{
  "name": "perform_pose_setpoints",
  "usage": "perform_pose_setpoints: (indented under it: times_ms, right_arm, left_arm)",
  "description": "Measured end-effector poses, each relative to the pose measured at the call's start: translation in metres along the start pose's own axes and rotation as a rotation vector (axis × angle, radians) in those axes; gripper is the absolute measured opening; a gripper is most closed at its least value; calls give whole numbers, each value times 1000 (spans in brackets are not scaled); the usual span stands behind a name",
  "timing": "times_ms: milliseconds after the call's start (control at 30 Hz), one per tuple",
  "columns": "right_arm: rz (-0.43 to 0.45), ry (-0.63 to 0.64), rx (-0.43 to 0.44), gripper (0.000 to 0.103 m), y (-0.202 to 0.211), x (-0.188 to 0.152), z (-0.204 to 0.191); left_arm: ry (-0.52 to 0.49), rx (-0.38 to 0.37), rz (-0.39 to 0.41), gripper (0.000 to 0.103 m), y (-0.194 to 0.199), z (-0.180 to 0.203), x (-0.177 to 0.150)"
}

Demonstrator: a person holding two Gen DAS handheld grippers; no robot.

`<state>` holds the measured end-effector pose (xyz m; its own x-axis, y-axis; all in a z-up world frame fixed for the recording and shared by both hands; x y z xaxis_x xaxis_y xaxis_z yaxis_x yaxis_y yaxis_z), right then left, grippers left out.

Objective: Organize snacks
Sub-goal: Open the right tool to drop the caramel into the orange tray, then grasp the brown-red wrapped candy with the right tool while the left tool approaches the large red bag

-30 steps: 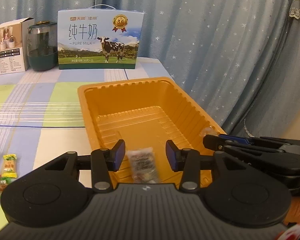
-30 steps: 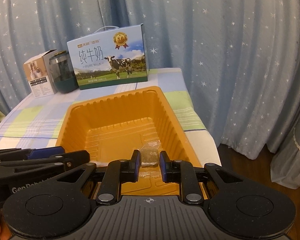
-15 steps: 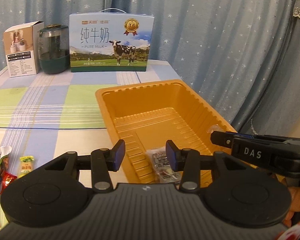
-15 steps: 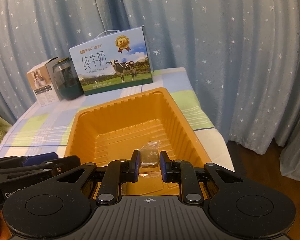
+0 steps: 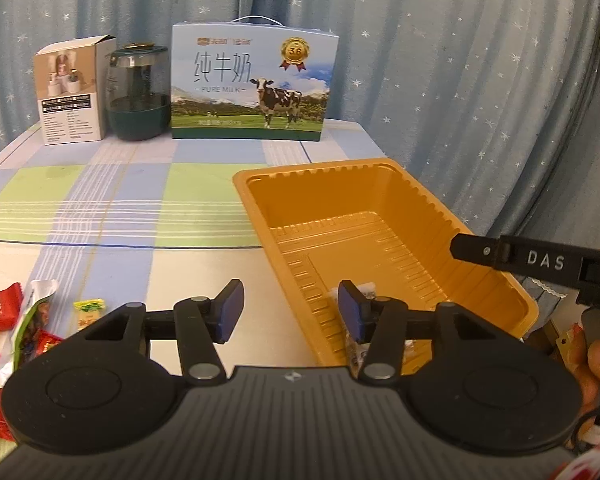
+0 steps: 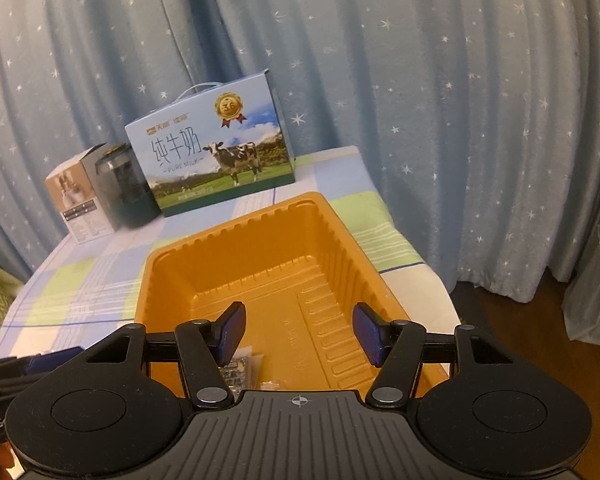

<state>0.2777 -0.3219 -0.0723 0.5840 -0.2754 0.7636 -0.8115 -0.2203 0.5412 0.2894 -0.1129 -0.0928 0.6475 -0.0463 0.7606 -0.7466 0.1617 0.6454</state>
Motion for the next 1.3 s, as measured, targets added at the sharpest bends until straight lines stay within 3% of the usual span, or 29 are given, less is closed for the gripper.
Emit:
perform_pose_setpoints:
  times_ms: [667, 1300]
  right_arm:
    - [57, 89, 100, 60, 7, -6, -74]
    - [-16, 231, 254, 60, -4, -47, -156]
  left_arm:
    - [66, 113, 61, 54, 53, -80, -6]
    - [106, 275, 17, 70, 102, -177, -68]
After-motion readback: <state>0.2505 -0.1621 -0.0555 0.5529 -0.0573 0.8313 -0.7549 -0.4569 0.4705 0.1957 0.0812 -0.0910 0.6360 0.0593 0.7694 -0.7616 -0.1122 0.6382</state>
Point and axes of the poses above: each gripper's, at about its wrist camera, not at the fingertips, and y roughly against the way its jaws point, z to its right, x to its top, the point moved 4 cm from there along -y, roughly the way its jaws point, and after that the axes turned 6 degrees about x, right-handed, at the moved point
